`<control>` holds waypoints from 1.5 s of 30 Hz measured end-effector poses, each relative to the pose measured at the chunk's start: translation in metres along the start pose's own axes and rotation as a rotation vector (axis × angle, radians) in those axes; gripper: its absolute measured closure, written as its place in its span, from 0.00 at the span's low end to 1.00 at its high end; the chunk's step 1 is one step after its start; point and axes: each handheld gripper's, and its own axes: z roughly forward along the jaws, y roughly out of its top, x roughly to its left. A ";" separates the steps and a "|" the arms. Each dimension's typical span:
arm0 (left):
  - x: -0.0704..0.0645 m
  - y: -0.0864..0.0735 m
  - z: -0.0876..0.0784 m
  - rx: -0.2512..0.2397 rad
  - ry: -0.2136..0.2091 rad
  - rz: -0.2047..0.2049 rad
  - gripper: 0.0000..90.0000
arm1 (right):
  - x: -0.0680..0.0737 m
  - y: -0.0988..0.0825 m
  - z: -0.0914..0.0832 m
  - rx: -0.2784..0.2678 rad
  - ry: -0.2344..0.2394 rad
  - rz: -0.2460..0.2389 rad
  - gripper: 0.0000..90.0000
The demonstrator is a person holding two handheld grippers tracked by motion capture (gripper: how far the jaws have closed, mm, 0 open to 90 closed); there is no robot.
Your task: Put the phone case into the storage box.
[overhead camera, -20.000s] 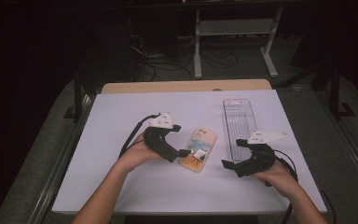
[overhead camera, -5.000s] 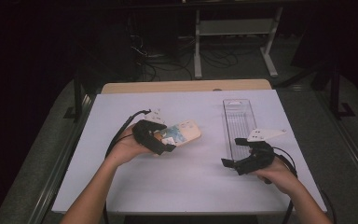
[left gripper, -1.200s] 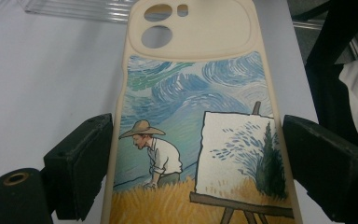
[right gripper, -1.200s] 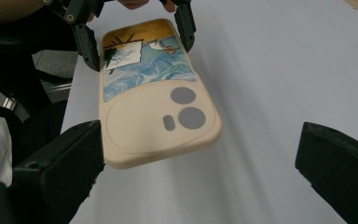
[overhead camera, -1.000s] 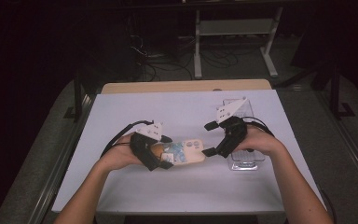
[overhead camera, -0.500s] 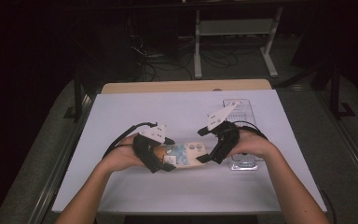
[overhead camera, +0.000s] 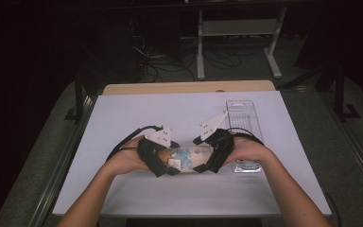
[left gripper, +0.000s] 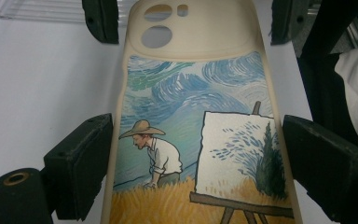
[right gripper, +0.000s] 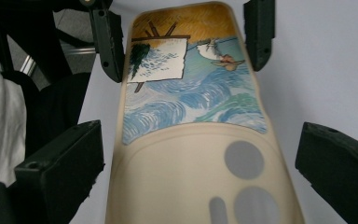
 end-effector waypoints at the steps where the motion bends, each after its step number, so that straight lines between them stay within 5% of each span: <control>1: 0.000 0.001 0.000 -0.001 0.001 0.009 0.13 | 0.001 0.001 0.002 0.004 0.000 -0.007 0.01; 15: -0.002 0.004 0.004 0.014 0.000 0.036 0.13 | 0.005 0.004 0.018 0.070 0.010 -0.037 0.02; 17: -0.002 0.004 0.004 0.015 0.000 0.036 0.13 | 0.005 0.004 0.018 0.071 0.014 -0.038 0.08; 45: -0.005 0.005 0.006 0.031 0.014 0.061 0.12 | 0.007 0.006 0.019 0.098 0.018 -0.049 0.12</control>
